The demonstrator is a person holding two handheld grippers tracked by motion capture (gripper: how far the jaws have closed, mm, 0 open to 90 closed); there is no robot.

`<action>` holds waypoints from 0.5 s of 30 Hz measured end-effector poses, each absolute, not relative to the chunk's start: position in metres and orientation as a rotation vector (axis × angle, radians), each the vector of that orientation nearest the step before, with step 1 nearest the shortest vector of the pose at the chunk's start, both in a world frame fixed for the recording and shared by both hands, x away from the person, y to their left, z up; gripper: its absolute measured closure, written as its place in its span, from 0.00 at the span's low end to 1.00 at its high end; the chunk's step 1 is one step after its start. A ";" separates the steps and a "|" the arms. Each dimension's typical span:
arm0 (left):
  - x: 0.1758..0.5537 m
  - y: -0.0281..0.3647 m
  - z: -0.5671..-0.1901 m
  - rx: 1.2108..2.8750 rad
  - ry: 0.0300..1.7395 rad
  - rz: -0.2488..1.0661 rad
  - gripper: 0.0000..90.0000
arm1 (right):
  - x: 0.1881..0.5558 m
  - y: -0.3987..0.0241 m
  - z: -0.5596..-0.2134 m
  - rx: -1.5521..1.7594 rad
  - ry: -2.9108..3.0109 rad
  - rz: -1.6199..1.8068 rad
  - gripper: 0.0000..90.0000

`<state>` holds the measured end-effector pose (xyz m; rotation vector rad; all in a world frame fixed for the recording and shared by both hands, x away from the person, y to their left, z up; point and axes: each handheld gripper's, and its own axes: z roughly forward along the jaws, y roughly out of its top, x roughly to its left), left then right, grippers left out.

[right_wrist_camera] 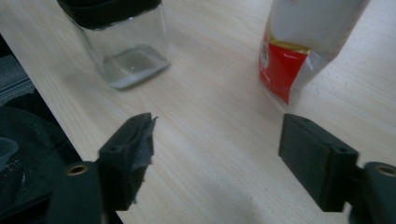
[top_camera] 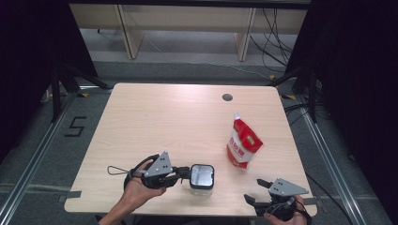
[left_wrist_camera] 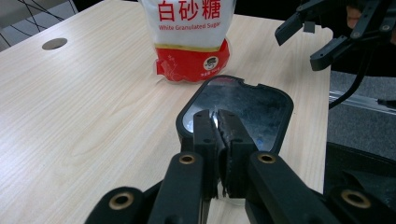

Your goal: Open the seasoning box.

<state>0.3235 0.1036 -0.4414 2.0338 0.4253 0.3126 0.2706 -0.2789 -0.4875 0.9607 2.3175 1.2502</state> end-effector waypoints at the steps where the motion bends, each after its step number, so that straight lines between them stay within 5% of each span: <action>1: 0.323 0.104 -0.441 2.034 0.425 0.313 0.96 | 0.271 -0.279 -0.488 0.961 2.318 1.250 0.33; 4: 0.326 0.101 -0.442 2.027 0.438 0.308 0.97 | 0.266 -0.277 -0.483 0.914 2.299 1.279 0.50; 15: 0.329 0.102 -0.447 2.058 0.433 0.327 0.99 | 0.264 -0.268 -0.479 0.880 2.288 1.296 0.63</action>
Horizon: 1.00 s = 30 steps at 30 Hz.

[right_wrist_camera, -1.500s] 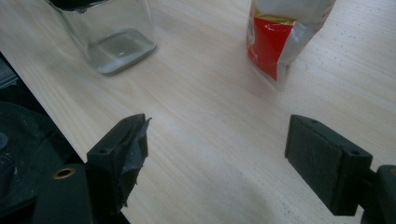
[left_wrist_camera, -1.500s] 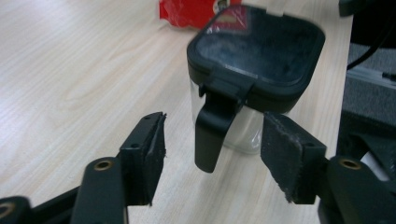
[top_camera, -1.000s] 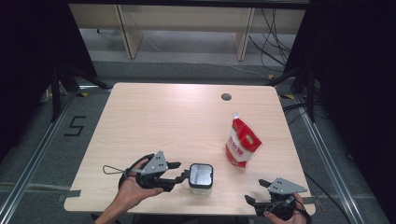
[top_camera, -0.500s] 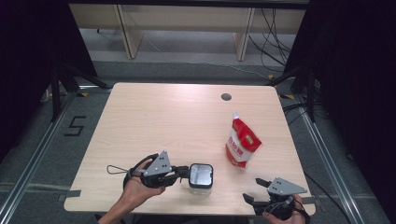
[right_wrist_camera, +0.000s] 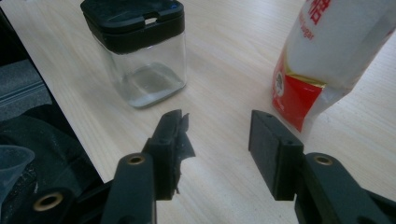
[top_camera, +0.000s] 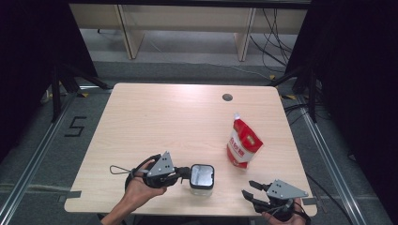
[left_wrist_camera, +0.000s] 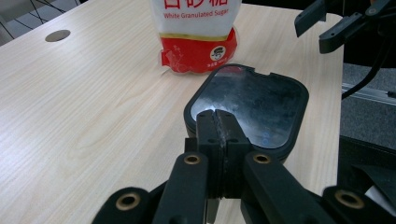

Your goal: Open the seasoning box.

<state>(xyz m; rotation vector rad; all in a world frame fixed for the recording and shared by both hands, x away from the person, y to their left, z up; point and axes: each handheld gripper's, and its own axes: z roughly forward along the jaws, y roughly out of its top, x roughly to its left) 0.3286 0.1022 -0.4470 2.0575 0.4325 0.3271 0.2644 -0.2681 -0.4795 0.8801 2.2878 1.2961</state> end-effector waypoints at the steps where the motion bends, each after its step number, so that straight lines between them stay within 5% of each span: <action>1: 0.328 0.102 -0.448 2.059 0.446 0.320 0.99 | 0.265 -0.268 -0.480 0.864 2.291 1.297 0.64; 15: 0.324 0.105 -0.452 2.044 0.442 0.331 0.99 | 0.266 -0.247 -0.471 0.757 2.259 1.347 0.84; 30: 0.323 0.108 -0.454 2.048 0.459 0.344 0.99 | 0.276 -0.211 -0.474 0.662 2.323 1.341 0.93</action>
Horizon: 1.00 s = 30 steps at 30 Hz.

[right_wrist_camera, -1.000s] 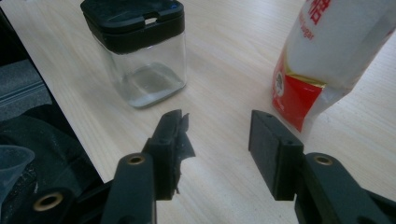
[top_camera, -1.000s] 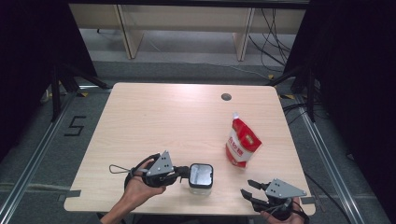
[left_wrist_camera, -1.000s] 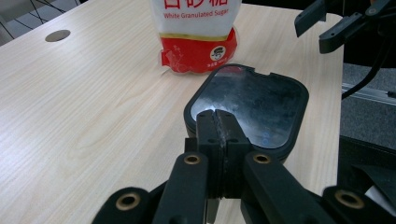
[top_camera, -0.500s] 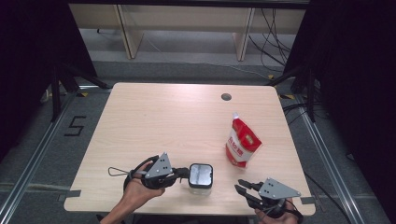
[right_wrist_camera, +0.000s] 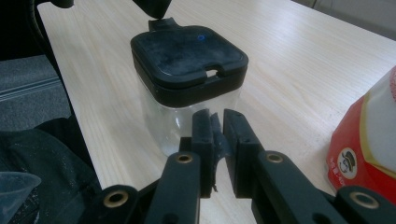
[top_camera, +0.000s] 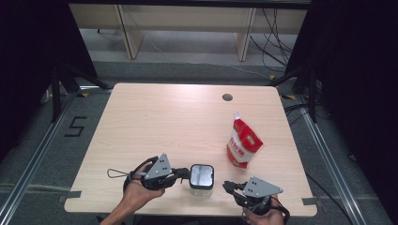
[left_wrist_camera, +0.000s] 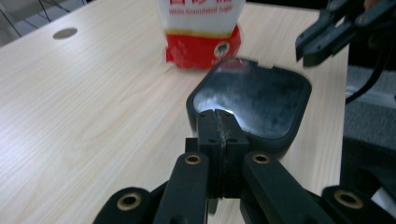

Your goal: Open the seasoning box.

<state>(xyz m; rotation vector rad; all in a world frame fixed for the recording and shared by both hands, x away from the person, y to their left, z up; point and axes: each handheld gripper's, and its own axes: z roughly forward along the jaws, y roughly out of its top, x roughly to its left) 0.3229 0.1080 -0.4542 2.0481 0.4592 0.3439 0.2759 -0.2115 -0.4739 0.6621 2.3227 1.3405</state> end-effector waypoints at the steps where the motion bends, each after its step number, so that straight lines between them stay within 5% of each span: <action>1: 0.323 0.109 -0.458 2.070 0.472 0.348 0.99 | 0.276 -0.210 -0.474 0.661 2.324 1.341 0.94; 30: 0.321 0.109 -0.456 2.022 0.443 0.341 0.99 | 0.277 -0.203 -0.474 0.614 2.343 1.340 0.96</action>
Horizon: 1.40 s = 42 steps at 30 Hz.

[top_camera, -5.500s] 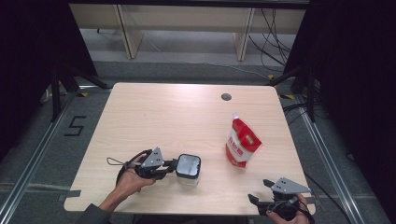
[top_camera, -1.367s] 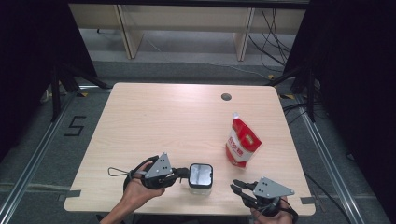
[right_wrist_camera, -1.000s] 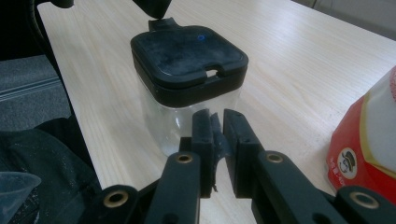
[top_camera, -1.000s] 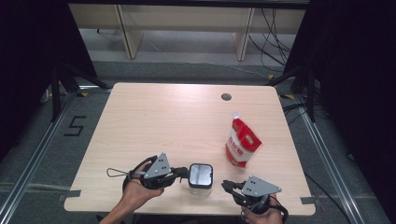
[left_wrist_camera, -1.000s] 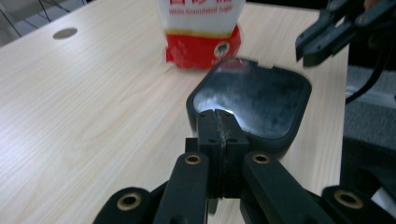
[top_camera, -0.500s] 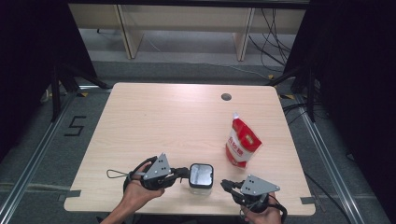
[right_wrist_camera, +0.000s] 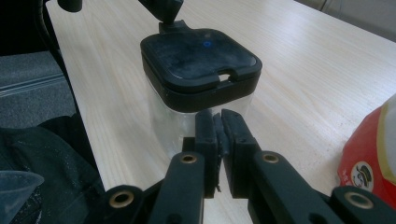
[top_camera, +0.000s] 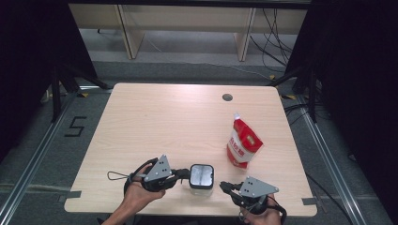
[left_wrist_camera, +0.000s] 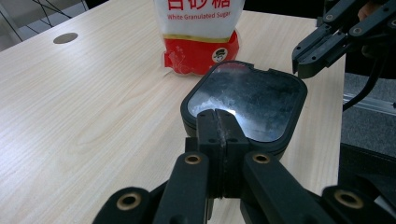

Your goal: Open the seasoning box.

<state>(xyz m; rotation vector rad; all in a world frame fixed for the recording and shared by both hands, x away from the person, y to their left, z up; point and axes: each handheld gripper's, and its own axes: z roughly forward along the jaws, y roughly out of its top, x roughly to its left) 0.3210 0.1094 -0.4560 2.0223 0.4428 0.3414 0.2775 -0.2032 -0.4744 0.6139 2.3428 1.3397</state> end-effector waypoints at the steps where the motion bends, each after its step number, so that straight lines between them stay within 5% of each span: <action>1: 0.321 0.109 -0.456 2.022 0.443 0.341 0.99 | 0.277 -0.202 -0.474 0.612 2.344 1.341 0.96; 42: 0.318 0.111 -0.462 1.952 0.519 0.302 0.99 | 0.284 -0.180 -0.466 0.553 2.352 1.345 1.00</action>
